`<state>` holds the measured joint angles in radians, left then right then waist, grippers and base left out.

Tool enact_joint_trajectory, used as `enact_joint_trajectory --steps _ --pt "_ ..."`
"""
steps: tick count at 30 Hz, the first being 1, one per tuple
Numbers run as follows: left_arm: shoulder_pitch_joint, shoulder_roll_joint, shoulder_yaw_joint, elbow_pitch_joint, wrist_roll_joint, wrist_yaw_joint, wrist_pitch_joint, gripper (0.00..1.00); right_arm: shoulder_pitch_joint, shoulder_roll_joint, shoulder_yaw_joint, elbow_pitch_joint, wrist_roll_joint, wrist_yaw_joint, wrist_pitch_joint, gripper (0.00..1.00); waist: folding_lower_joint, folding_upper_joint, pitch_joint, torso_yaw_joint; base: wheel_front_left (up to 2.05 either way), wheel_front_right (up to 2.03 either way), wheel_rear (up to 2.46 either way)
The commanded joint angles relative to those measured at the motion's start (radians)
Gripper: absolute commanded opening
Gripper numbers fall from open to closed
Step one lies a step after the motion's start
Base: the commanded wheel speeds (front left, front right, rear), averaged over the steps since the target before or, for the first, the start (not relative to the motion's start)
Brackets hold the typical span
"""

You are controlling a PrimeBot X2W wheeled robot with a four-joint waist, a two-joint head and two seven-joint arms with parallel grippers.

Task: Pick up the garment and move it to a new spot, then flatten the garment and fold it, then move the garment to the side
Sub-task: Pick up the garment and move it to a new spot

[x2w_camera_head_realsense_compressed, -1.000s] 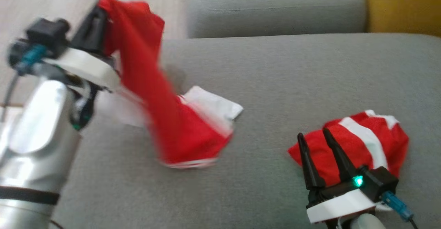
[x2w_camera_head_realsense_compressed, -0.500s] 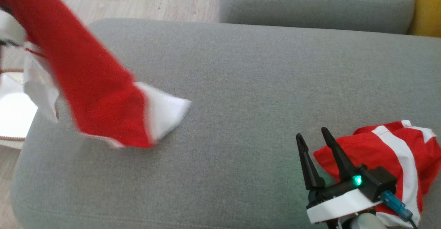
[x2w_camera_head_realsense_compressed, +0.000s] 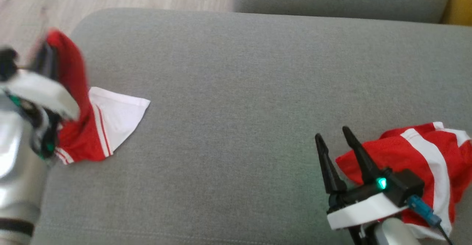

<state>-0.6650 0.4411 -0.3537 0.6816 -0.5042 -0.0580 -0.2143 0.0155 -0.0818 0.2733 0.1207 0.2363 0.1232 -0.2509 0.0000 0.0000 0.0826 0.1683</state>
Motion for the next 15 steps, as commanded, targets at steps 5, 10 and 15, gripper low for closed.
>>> enact_joint_trajectory --steps 5,10,15 --pt "0.012 0.009 0.007 0.052 -0.035 -0.029 0.008 0.32 -0.056 -0.008 0.002 -0.039 -0.001 0.008 -0.011 1.0 0.0 0.0 0.014 -0.04 0.0 0.0 0.0" --pt "0.061 -0.007 -0.01 0.068 -0.052 -0.048 -0.011 1.0 -0.053 0.003 -0.031 -0.032 -0.007 0.008 -0.011 1.0 0.0 0.0 0.006 -0.082 0.0 0.0 0.0" --pt "0.143 -0.02 -0.022 -0.024 -0.013 -0.018 -0.041 1.0 -0.017 0.024 -0.172 0.062 -0.069 0.008 -0.011 1.0 0.0 0.0 -0.034 -0.121 0.0 0.0 0.0"
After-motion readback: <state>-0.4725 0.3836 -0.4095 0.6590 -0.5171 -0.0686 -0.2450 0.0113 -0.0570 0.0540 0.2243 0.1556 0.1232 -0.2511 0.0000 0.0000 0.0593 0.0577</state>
